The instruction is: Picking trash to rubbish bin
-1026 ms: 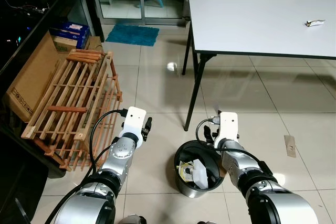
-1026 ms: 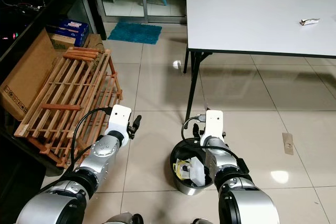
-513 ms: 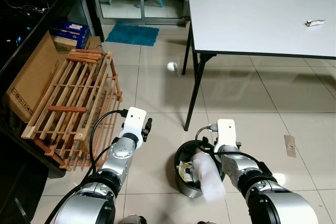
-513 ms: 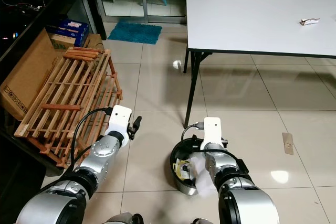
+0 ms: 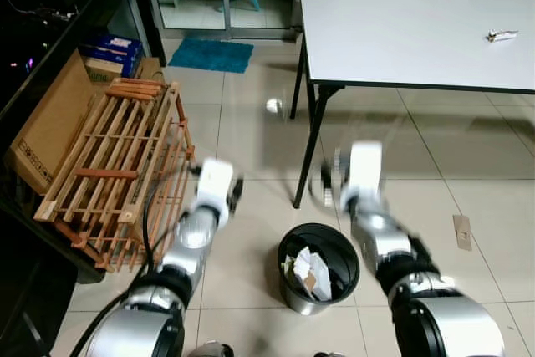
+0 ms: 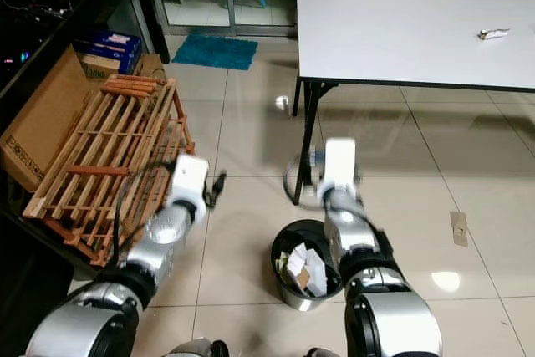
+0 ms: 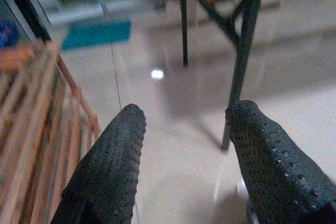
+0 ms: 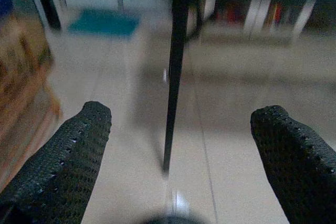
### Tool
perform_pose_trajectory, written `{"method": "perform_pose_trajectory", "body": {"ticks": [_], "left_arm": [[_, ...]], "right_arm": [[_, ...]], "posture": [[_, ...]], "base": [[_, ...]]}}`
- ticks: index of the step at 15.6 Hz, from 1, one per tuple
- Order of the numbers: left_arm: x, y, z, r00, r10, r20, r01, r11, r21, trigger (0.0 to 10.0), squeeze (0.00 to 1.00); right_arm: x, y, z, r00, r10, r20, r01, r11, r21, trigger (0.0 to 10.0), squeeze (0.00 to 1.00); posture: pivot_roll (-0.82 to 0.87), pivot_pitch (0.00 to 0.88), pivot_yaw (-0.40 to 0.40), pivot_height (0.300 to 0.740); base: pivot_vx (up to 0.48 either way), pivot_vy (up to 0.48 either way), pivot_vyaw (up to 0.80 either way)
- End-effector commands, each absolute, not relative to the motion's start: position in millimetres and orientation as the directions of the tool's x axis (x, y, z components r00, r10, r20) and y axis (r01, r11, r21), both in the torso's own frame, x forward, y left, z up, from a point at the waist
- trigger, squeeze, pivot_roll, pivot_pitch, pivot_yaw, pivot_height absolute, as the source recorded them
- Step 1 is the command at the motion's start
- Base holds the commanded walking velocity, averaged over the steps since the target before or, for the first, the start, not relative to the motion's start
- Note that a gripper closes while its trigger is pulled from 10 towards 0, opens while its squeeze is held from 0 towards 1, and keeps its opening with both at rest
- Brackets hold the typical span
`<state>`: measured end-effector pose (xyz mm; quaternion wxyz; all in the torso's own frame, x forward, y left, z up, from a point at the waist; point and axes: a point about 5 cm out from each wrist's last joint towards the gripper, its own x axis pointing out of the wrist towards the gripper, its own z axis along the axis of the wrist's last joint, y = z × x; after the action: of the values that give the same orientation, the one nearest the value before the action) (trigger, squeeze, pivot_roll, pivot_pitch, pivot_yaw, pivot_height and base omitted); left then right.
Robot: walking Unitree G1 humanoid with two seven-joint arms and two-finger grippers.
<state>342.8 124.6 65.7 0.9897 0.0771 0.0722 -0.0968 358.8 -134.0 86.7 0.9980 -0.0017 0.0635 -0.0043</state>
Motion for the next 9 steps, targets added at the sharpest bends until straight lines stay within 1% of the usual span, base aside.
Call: {"method": "perform_pose_trajectory", "body": {"ticks": [1,3,6,7,9], "left_arm": [[350.5,124.4,83.6,0.983,-0.170,-0.069,0.177,0.977,0.121,10.0,0.00],[354.7,130.1,99.8,0.990,-0.140,0.021,0.137,0.984,0.111,10.0,0.00],[354.4,139.4,118.8,0.985,-0.078,0.151,0.070,0.996,0.057,10.0,0.00],[352.9,138.9,121.2,0.982,-0.070,0.173,0.061,0.997,0.052,10.0,0.00],[352.2,132.3,119.4,0.982,-0.092,0.163,0.083,0.995,0.057,10.0,0.00]], "right_arm": [[361.7,-135.3,104.8,1.000,-0.025,-0.003,0.025,1.000,0.000,10.0,0.00],[361.3,-144.1,133.1,0.983,-0.070,0.172,0.062,0.997,0.051,10.0,0.00],[351.9,-157.3,156.0,0.944,-0.124,0.306,0.101,0.991,0.089,10.0,0.00],[347.8,-158.2,156.5,0.941,-0.129,0.314,0.103,0.990,0.098,10.0,0.00],[345.2,-151.0,146.9,0.956,-0.115,0.270,0.091,0.991,0.101,10.0,0.00]], "posture": [[0.00,0.042,0.005,0.740],[0.00,0.041,0.003,0.740],[-0.01,0.031,-0.002,0.740],[-0.01,0.025,0.000,0.740],[-0.01,0.012,-0.001,0.740]], "base": [[0.000,0.000,0.00],[0.000,0.000,0.00],[0.000,0.000,0.00],[0.000,0.000,0.00],[0.000,0.000,0.00]]}}
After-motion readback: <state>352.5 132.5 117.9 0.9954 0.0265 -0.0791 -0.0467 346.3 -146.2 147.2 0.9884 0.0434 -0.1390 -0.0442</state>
